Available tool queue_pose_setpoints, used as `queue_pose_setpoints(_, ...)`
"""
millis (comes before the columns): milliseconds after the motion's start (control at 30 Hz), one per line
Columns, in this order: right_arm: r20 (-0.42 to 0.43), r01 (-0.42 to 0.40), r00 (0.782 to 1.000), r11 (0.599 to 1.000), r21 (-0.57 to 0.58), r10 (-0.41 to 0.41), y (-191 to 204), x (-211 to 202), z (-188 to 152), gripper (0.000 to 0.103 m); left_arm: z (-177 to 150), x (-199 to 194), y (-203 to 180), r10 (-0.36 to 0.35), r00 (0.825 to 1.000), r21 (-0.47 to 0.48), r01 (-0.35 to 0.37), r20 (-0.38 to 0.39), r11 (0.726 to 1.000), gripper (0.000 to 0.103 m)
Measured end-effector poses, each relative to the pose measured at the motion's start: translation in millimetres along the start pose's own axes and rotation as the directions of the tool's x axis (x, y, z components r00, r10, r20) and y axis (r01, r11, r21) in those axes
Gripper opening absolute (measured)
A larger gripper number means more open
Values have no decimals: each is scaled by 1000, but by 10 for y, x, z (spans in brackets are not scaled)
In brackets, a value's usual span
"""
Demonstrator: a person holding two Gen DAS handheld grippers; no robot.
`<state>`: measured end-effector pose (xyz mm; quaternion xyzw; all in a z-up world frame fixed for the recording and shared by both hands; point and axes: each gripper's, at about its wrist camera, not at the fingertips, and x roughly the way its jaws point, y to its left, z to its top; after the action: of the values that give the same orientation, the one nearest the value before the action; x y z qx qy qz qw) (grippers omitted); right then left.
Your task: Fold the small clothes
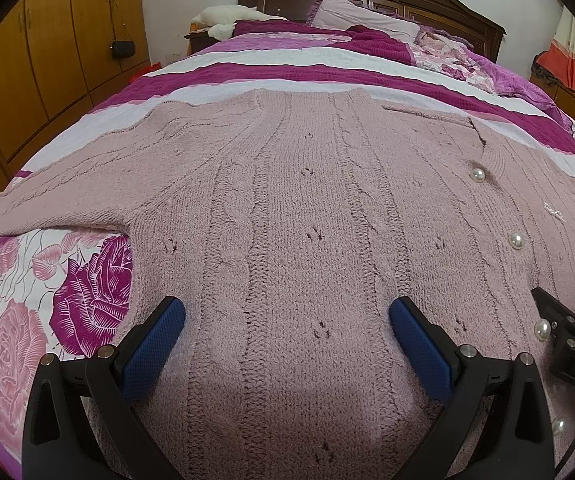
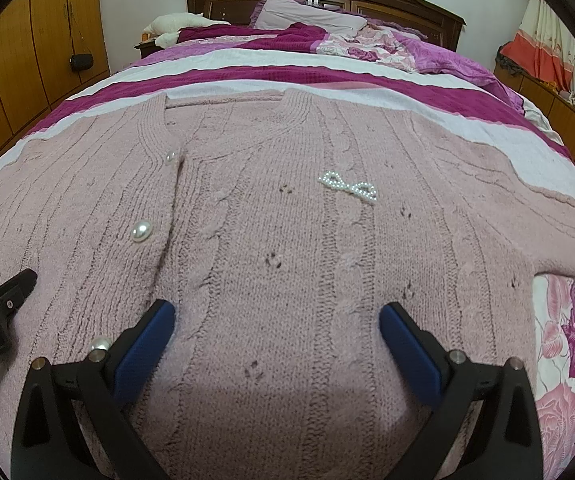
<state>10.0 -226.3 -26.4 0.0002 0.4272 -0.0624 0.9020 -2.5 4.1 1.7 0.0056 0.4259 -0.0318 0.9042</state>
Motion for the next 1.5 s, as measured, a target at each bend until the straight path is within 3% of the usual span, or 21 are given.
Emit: queue_pose_setpoints(1500, 0, -2, 1000, 1000, 3, 2, -26, -2, -3, 103, -70, 18, 58, 7, 1000, -5, -7, 1, 1000, 86)
